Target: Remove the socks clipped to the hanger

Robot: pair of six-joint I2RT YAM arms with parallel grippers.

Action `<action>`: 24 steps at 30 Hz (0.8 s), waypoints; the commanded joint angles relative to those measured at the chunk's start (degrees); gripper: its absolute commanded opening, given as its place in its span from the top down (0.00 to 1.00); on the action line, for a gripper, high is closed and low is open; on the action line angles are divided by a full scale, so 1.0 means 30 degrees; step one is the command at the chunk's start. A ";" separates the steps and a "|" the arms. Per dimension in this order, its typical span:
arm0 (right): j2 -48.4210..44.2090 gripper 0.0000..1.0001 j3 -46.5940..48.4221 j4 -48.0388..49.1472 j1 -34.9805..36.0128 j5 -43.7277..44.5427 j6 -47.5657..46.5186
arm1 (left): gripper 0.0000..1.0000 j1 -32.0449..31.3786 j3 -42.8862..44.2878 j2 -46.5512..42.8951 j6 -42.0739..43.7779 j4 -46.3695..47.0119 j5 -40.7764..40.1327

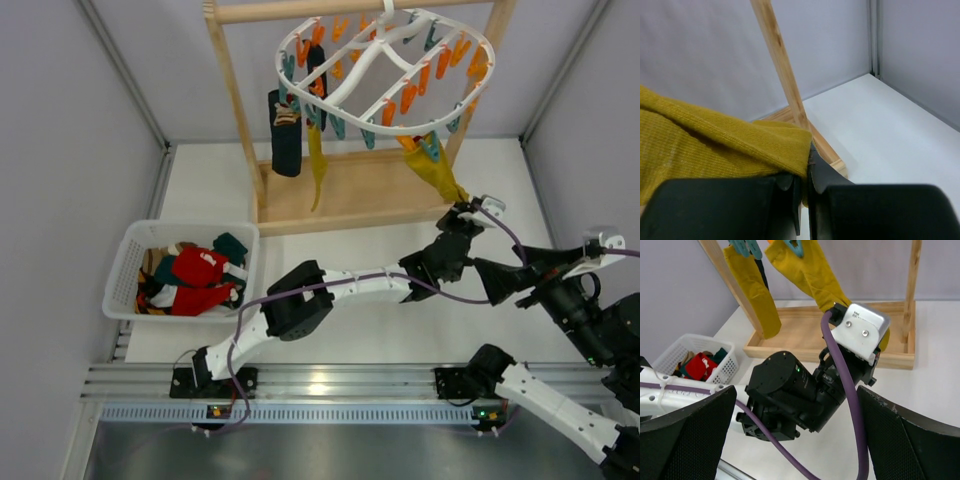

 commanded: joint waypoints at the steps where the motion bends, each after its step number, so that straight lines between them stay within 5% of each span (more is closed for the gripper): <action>1: 0.1461 0.02 0.1463 -0.0935 -0.0238 0.0756 -0.0435 | 0.93 -0.0304 0.1228 0.0472 0.0361 0.0858 0.0679; 13: 0.8166 0.04 0.6380 -0.1433 -0.0209 0.2338 -0.2367 | 0.92 -0.0392 0.1493 0.0883 -0.0752 0.0887 0.3081; 24: 1.6019 0.29 1.2239 -0.1433 0.0228 0.4005 -0.3978 | 0.93 -0.0363 0.1668 0.1059 -0.0430 0.0887 0.3786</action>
